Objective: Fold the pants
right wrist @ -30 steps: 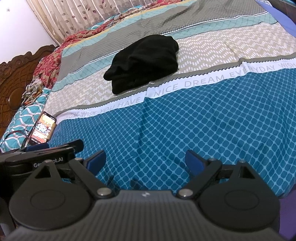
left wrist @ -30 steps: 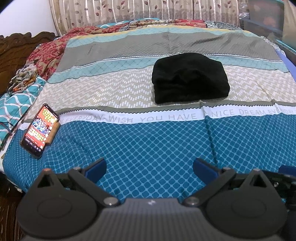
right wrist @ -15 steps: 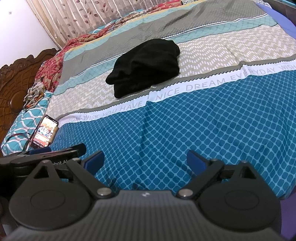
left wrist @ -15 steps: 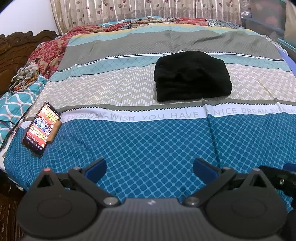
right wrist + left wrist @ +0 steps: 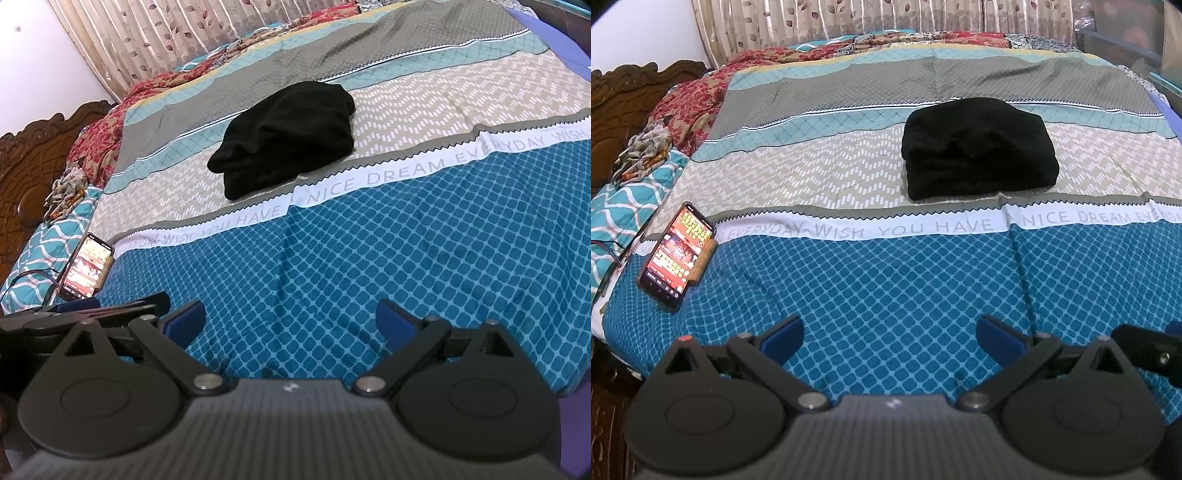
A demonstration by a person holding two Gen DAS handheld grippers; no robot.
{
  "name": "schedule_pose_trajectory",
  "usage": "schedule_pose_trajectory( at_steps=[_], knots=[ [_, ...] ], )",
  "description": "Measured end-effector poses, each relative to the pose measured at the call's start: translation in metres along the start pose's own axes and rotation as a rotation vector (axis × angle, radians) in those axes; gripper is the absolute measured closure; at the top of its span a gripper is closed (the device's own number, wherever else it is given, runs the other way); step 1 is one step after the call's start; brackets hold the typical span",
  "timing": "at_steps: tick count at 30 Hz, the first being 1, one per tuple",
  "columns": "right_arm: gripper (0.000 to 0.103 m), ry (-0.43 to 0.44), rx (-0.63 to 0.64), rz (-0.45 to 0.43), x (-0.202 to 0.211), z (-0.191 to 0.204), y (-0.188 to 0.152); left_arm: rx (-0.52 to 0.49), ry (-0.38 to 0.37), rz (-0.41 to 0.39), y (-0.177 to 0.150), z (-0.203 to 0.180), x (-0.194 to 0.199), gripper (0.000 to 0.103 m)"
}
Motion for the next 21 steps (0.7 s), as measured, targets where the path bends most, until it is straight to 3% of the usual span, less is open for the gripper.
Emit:
schedule_pose_trajectory(
  at_steps=[21],
  knots=[
    [0.002,-0.01,-0.012,0.039,-0.0058,-0.0048,-0.0015,0.006,0.019,0.022,-0.0009,0.0019,-0.0047,0.0]
  ],
)
Point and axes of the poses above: each gripper's, at about its wrist camera, not at the fingertips, and x roughly against the way its jaws point, z to its left, y to its top, the point moved 5 cm from there along -x, roughly the way its jaws point, and after that the axes turned 7 degrees about -x, right-handed, at the moved point
